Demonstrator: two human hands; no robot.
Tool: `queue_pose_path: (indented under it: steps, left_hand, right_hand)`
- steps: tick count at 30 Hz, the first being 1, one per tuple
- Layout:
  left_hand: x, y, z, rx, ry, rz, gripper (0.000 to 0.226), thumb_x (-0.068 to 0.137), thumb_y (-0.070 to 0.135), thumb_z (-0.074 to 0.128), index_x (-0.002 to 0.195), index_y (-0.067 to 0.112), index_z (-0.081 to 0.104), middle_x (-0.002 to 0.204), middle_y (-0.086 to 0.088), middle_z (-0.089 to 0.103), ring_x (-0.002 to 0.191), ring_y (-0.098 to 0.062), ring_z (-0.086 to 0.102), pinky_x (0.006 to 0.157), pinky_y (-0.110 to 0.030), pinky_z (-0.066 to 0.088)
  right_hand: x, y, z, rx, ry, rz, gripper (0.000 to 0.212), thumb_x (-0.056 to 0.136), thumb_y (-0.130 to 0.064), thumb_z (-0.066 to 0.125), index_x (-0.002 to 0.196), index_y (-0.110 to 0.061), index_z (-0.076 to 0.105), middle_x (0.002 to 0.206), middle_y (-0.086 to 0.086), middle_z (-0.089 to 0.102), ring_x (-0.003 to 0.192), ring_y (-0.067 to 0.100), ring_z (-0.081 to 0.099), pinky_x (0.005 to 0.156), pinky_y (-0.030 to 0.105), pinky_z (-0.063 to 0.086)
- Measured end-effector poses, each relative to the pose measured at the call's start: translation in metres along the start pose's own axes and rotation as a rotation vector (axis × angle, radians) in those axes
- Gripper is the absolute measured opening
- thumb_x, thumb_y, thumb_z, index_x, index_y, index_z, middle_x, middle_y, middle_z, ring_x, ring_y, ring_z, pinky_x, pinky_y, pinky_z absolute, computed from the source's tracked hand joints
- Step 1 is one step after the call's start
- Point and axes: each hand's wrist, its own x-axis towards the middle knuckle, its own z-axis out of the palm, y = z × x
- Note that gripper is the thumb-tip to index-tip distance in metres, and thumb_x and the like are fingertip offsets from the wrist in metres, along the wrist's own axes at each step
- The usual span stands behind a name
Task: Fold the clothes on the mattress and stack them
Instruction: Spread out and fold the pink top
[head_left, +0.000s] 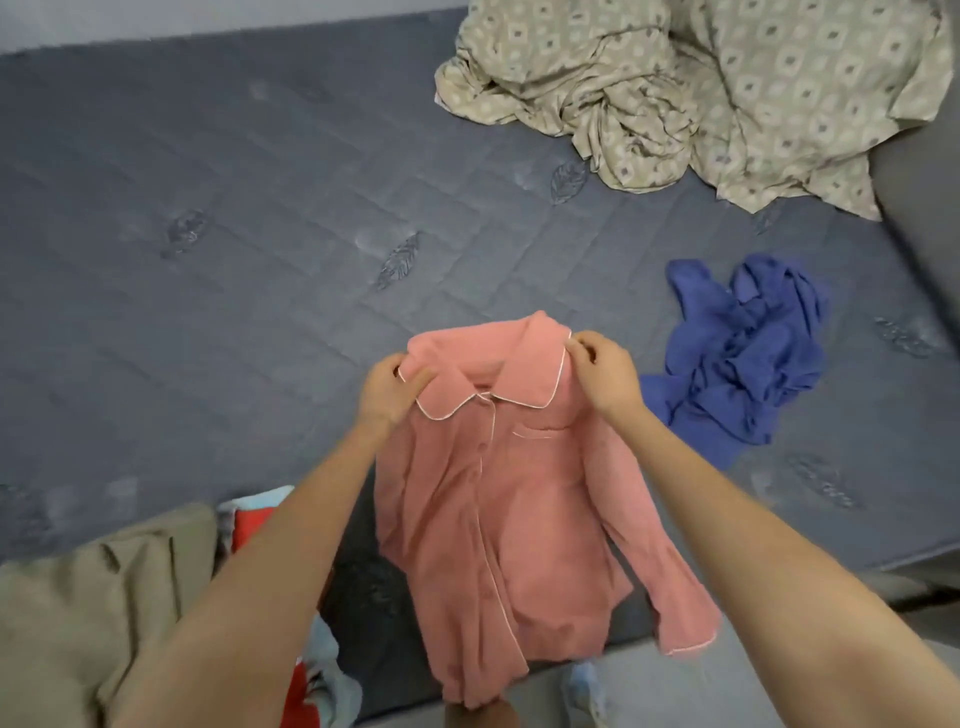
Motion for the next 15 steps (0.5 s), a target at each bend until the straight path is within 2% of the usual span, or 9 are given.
queue_pose_path:
  steps: [3, 5, 7, 8, 10, 12, 15]
  left_hand:
    - [0.043, -0.03, 0.025, -0.034, 0.083, -0.024, 0.036, 0.081, 0.029, 0.077, 0.067, 0.01, 0.05, 0.062, -0.002, 0.047, 0.064, -0.021, 0.038, 0.059, -0.034, 0.031]
    - [0.066, -0.044, 0.038, -0.032, 0.136, -0.001, 0.038, 0.082, 0.027, 0.076, 0.064, 0.017, 0.044, 0.06, 0.003, 0.044, 0.064, -0.02, 0.038, 0.06, -0.032, 0.03]
    - [0.082, -0.058, 0.048, 0.019, 0.156, 0.022, 0.024, 0.083, 0.028, 0.075, 0.08, 0.014, 0.056, 0.077, -0.002, 0.054, 0.075, -0.025, 0.048, 0.071, -0.036, 0.04]
    - [0.088, -0.065, 0.052, 0.091, 0.16, 0.032, 0.029, 0.083, 0.031, 0.074, 0.1, 0.012, 0.061, 0.096, -0.008, 0.058, 0.091, -0.028, 0.053, 0.083, -0.04, 0.043]
    - [0.095, -0.077, 0.063, 0.262, 0.143, 0.058, 0.055, 0.083, 0.038, 0.071, 0.13, 0.015, 0.054, 0.131, -0.012, 0.049, 0.12, -0.027, 0.047, 0.103, -0.044, 0.036]
    - [0.094, -0.08, 0.08, 0.347, 0.097, 0.169, 0.057, 0.084, 0.038, 0.07, 0.133, 0.016, 0.052, 0.139, -0.012, 0.044, 0.128, -0.027, 0.041, 0.11, -0.048, 0.031]
    - [0.087, -0.076, 0.116, 0.408, -0.06, 0.327, 0.043, 0.092, 0.031, 0.061, 0.13, 0.012, 0.057, 0.137, -0.011, 0.048, 0.133, -0.03, 0.038, 0.111, -0.048, 0.028]
  right_hand:
    - [0.033, 0.021, 0.032, 0.014, 0.046, -0.04, 0.024, 0.1, -0.024, 0.053, 0.094, -0.008, 0.069, 0.093, 0.01, 0.07, 0.09, 0.028, 0.061, 0.078, 0.033, 0.041]
    - [0.054, 0.033, 0.049, 0.035, 0.049, -0.072, 0.02, 0.098, -0.022, 0.057, 0.105, -0.01, 0.072, 0.1, 0.012, 0.07, 0.095, 0.027, 0.061, 0.084, 0.03, 0.042]
    - [0.066, 0.052, 0.06, 0.006, 0.044, -0.059, 0.026, 0.095, -0.023, 0.062, 0.119, -0.012, 0.068, 0.108, 0.013, 0.066, 0.102, 0.027, 0.058, 0.091, 0.029, 0.04]
    - [0.069, 0.065, 0.063, -0.018, 0.051, -0.032, 0.031, 0.094, -0.024, 0.063, 0.124, -0.014, 0.065, 0.114, 0.012, 0.064, 0.107, 0.027, 0.055, 0.095, 0.03, 0.038]
    - [0.067, 0.094, 0.066, -0.046, 0.063, 0.051, 0.039, 0.092, -0.028, 0.066, 0.129, -0.016, 0.061, 0.126, 0.009, 0.061, 0.118, 0.027, 0.051, 0.104, 0.035, 0.037]
    - [0.059, 0.123, 0.068, -0.08, 0.05, 0.113, 0.043, 0.091, -0.031, 0.067, 0.131, -0.016, 0.06, 0.131, 0.007, 0.06, 0.123, 0.028, 0.049, 0.107, 0.04, 0.036]
    - [0.049, 0.156, 0.072, -0.139, 0.007, 0.187, 0.051, 0.089, -0.043, 0.068, 0.132, -0.019, 0.059, 0.131, 0.008, 0.059, 0.124, 0.028, 0.049, 0.108, 0.043, 0.037]
